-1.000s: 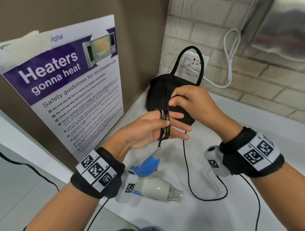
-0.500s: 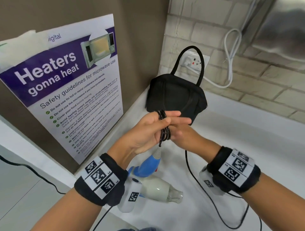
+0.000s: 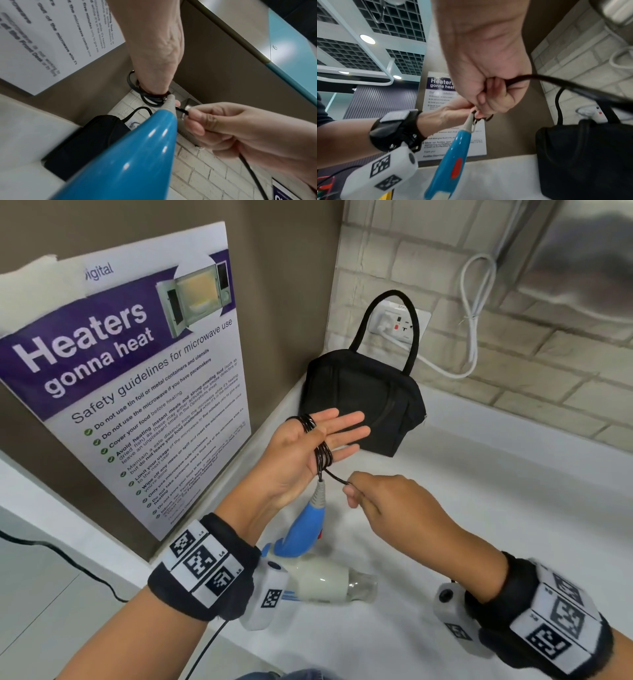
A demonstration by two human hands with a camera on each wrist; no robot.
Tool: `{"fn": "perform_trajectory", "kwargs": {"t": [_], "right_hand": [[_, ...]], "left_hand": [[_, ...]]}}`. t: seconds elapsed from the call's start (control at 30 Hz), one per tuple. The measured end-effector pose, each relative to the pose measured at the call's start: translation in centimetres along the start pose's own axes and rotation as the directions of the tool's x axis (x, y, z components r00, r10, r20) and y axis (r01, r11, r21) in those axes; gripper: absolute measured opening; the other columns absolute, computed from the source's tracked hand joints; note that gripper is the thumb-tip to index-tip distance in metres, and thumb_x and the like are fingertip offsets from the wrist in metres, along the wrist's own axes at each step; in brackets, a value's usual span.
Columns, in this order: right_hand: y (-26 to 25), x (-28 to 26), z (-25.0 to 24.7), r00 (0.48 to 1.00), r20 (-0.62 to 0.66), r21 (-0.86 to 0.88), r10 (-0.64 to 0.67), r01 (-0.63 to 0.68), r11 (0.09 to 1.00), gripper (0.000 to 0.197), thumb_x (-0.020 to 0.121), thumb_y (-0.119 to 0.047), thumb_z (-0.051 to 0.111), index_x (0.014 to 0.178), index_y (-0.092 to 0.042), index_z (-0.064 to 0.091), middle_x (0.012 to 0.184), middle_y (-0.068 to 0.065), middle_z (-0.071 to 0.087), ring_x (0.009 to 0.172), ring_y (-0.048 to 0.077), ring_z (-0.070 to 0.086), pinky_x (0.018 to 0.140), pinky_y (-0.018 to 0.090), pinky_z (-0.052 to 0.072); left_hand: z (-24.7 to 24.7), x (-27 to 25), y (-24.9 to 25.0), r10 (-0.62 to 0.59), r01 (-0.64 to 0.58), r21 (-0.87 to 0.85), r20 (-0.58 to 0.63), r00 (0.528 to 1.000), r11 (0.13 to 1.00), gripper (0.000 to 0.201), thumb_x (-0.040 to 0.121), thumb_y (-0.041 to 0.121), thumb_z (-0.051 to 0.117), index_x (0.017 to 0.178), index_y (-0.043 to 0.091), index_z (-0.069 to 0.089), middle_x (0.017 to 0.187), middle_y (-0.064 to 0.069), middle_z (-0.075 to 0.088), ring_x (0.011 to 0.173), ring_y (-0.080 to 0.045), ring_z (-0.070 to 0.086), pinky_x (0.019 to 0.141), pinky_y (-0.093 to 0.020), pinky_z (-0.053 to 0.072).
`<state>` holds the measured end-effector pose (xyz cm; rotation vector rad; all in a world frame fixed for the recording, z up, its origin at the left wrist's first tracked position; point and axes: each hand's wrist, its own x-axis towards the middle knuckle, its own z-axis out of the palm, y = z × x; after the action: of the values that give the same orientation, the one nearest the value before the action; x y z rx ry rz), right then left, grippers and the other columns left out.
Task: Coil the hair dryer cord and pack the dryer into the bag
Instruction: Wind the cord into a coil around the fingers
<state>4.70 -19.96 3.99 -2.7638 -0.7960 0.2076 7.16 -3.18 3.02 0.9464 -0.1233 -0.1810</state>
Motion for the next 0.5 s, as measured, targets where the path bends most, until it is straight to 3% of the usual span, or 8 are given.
{"fn": "perform_trajectory", "kwargs": {"t": [0.1,0.2,0.3,0.4,0.5], "right_hand": [[0.1,-0.1,-1.3,0.978,-0.2,-0.066,-0.058,0.045,0.997,0.034,0.095,-0.038,0.031,0.083,-0.022,0.059,0.083,-0.002,0.069,0.077,0.027,0.063,0.064,0.035,0.047],[0.1,0.6,-3.3,0.941,-0.309,-0.153,-0.136,0.092,0.984,0.024,0.091,-0.031,0.047,0.08,-0.017,0.063,0.08,0.001,0.069,0.072,0.028,0.063,0.054,0.031,0.042],[0.0,1.7,-5.6,0.901,-0.383,-0.227,-0.202,0.121,0.966,0.023,0.089,-0.03,0.052,0.078,-0.013,0.063,0.075,0.003,0.063,0.068,0.027,0.06,0.053,0.034,0.044],[0.3,3.4,-7.1,0.877,-0.432,-0.095,-0.209,0.186,0.978,0.024,0.085,-0.035,0.053,0.079,-0.015,0.066,0.076,0.001,0.061,0.071,0.022,0.059,0.059,0.037,0.048],[1.2,5.4,-7.3,0.863,-0.464,0.049,-0.199,0.25,0.967,0.022,0.085,-0.036,0.058,0.079,-0.017,0.067,0.076,-0.001,0.061,0.074,0.015,0.058,0.065,0.037,0.048]], "left_hand": [[0.3,-0.1,0.2,-0.017,0.015,0.083,0.017,1.0,0.996,0.026,0.101,0.007,0.033,0.125,0.001,0.04,0.119,-0.017,0.065,0.106,-0.035,0.065,0.093,-0.041,0.053],[0.6,-0.2,0.3,-0.039,0.032,0.16,0.043,0.998,0.987,0.027,0.101,0.007,0.033,0.126,0.0,0.041,0.112,-0.011,0.069,0.095,-0.026,0.07,0.085,-0.035,0.056],[0.6,-0.3,0.3,-0.075,0.055,0.202,0.092,0.993,0.978,0.031,0.099,0.006,0.035,0.127,-0.005,0.044,0.106,-0.014,0.07,0.095,-0.029,0.069,0.092,-0.04,0.053],[0.9,-0.9,0.5,-0.132,0.078,0.207,0.26,0.957,0.975,0.029,0.1,0.008,0.031,0.118,0.005,0.053,0.112,-0.015,0.068,0.104,-0.036,0.066,0.095,-0.041,0.051],[0.7,-1.4,0.6,-0.189,0.16,0.112,0.333,0.924,0.981,0.028,0.097,0.007,0.032,0.119,0.004,0.049,0.113,-0.015,0.068,0.1,-0.034,0.067,0.091,-0.038,0.053]]}}
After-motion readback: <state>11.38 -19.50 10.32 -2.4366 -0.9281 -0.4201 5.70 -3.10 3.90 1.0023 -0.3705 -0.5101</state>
